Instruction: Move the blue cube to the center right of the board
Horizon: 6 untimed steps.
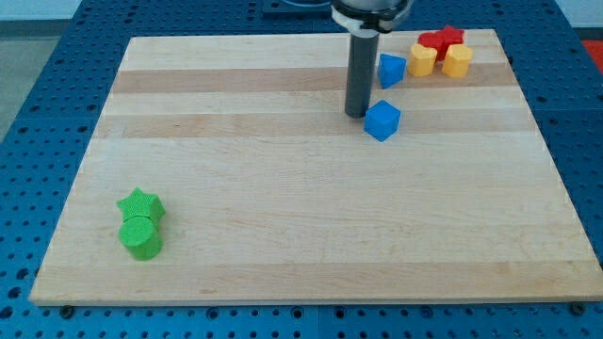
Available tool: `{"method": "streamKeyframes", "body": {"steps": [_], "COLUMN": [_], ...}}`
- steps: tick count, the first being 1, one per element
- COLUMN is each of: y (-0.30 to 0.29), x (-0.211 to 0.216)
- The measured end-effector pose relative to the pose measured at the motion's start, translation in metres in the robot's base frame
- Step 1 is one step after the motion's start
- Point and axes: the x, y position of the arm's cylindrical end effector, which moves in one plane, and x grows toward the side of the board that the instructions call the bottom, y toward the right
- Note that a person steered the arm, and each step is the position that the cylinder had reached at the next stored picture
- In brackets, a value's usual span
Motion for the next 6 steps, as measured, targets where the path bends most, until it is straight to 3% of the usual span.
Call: {"method": "streamKeyframes", "body": {"steps": [2, 6], "y": [0.006, 0.079], "x": [0.016, 0.034]}}
